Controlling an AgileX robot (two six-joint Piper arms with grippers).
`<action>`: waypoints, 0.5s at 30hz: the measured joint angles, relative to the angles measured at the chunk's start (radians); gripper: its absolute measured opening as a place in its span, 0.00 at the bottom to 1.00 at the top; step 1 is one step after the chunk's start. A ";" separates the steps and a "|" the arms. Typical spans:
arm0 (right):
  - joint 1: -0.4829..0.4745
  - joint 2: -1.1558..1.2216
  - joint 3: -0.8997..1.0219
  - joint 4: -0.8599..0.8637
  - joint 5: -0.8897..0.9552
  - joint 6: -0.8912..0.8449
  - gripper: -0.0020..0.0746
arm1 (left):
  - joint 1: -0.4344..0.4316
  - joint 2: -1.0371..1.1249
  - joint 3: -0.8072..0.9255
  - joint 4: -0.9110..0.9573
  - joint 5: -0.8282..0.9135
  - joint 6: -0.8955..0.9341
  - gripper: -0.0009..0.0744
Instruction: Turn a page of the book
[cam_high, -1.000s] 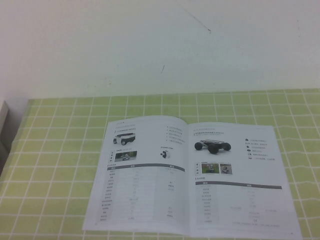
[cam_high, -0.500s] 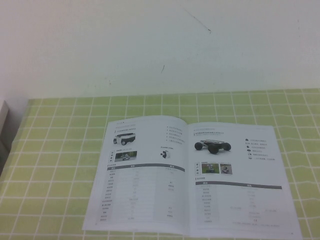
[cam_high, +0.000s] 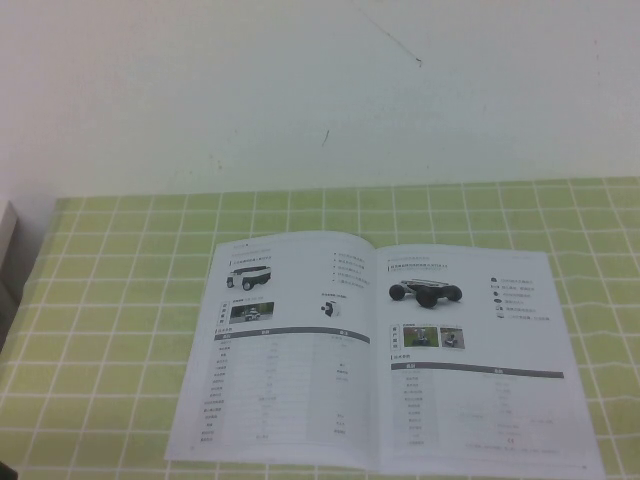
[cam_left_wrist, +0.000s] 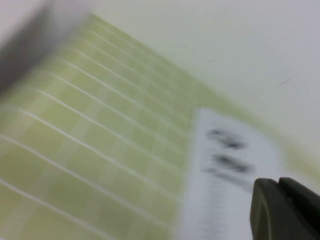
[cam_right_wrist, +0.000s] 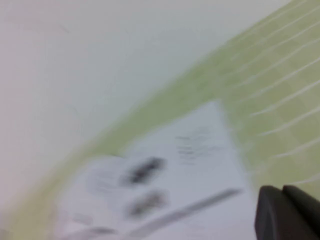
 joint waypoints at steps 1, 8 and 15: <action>0.000 0.000 0.002 0.118 0.000 0.009 0.02 | 0.000 0.000 0.000 -0.107 -0.004 -0.016 0.01; 0.000 0.000 0.002 0.353 -0.015 -0.099 0.02 | 0.000 0.000 0.000 -0.418 -0.078 -0.028 0.01; 0.000 0.000 0.002 0.355 -0.006 -0.237 0.02 | 0.000 0.000 0.000 -0.455 -0.072 0.020 0.01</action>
